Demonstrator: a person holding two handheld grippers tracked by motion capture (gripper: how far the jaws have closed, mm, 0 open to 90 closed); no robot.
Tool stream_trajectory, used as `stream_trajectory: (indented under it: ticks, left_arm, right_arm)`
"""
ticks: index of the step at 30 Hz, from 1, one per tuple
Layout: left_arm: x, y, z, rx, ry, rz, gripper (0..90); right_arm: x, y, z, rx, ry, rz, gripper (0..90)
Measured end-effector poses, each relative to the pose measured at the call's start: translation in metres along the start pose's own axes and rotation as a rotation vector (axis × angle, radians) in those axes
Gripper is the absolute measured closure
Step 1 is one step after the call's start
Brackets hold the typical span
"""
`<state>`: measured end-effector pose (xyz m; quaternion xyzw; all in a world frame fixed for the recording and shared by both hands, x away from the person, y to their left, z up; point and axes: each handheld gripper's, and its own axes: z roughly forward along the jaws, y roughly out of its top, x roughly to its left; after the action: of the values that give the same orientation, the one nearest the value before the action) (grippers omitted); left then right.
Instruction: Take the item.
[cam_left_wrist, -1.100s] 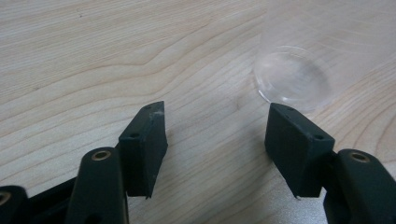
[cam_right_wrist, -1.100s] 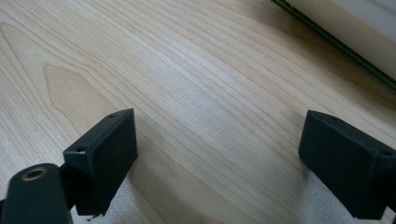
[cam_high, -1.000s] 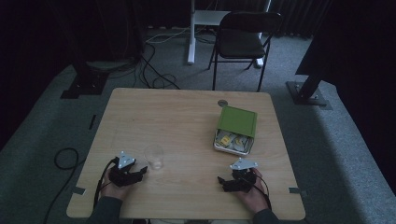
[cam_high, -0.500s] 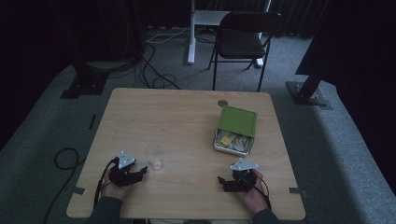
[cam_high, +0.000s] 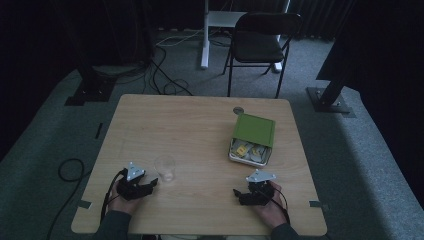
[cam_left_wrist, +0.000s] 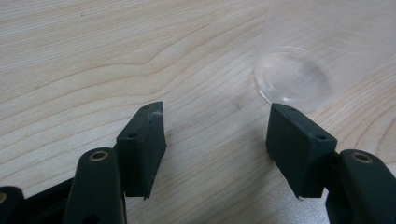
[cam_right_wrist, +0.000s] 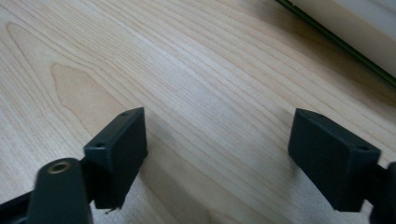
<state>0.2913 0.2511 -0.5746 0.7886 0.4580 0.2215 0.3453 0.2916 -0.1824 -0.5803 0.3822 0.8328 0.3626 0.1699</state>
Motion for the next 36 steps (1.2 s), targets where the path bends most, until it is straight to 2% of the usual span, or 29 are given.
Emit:
stream_trajectory:
  ticks: [3,7,18,36]
  left_arm:
    - [0.0,0.0,0.0,0.0,0.002,-0.001,38.6]
    - [0.0,0.0,0.0,0.0,0.003,-0.001,38.5]
    - [-0.001,0.0,0.0,0.0,0.003,-0.003,38.4]
    - [-0.001,0.0,0.0,0.0,0.005,-0.004,38.4]
  right_arm:
    - [-0.001,0.0,-0.002,0.01,0.013,0.009,20.7]
    - [0.001,0.002,-0.005,0.021,0.011,-0.007,21.0]
    - [0.006,0.01,-0.018,-0.012,0.011,-0.032,22.3]
    - [0.0,0.027,-0.029,-0.061,-0.007,-0.033,24.7]
